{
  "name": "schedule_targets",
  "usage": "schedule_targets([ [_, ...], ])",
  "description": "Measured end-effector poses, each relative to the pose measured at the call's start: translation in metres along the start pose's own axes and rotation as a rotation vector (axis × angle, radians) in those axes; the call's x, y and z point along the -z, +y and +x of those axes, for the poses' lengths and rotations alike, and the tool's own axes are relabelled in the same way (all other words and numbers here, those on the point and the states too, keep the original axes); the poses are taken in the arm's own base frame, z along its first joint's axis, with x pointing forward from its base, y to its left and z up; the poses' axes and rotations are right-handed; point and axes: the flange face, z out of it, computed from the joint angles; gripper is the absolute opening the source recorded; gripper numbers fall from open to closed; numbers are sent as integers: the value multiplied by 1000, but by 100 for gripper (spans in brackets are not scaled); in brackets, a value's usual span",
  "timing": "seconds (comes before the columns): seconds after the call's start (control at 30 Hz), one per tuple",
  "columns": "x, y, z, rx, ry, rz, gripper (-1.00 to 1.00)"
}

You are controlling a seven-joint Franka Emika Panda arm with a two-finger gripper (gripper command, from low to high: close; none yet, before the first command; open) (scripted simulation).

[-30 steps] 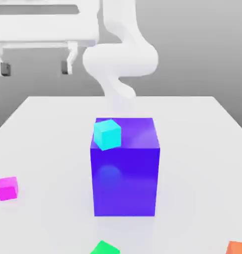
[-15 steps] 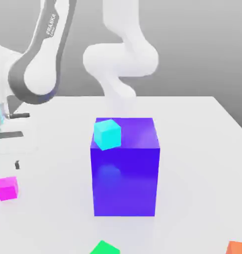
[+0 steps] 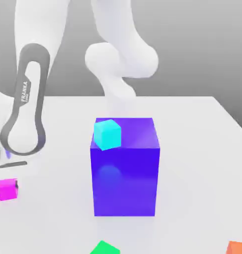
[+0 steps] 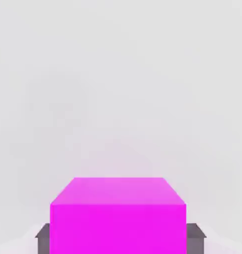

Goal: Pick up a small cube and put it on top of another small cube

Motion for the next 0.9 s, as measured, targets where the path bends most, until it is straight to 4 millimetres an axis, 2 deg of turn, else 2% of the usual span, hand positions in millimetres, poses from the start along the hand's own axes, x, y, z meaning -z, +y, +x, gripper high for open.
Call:
schedule_targets([
  [0.07, -1, 0, 0, 0, 0, 0, -100],
  [0.3, 56, -4, 2, 13, 0, 1, -100],
  [0.37, 66, -49, 25, 172, -2, 8, -100],
  [0.47, 77, -131, 52, 434, -4, 14, -100],
  [0.53, 85, -189, 61, 608, -6, 14, -100],
  [0.63, 97, -274, 59, 856, -6, 10, -100],
  [0.7, 91, -329, 55, 1015, -4, 4, -100],
  [0.73, 79, -354, 53, 1089, -2, 1, -100],
  [0.77, 65, -367, 51, 1125, -2, 0, -100],
  [0.8, 54, -373, 50, 1143, -2, 0, 100],
  [0.9, 54, -373, 50, 1143, -2, 0, 100],
])
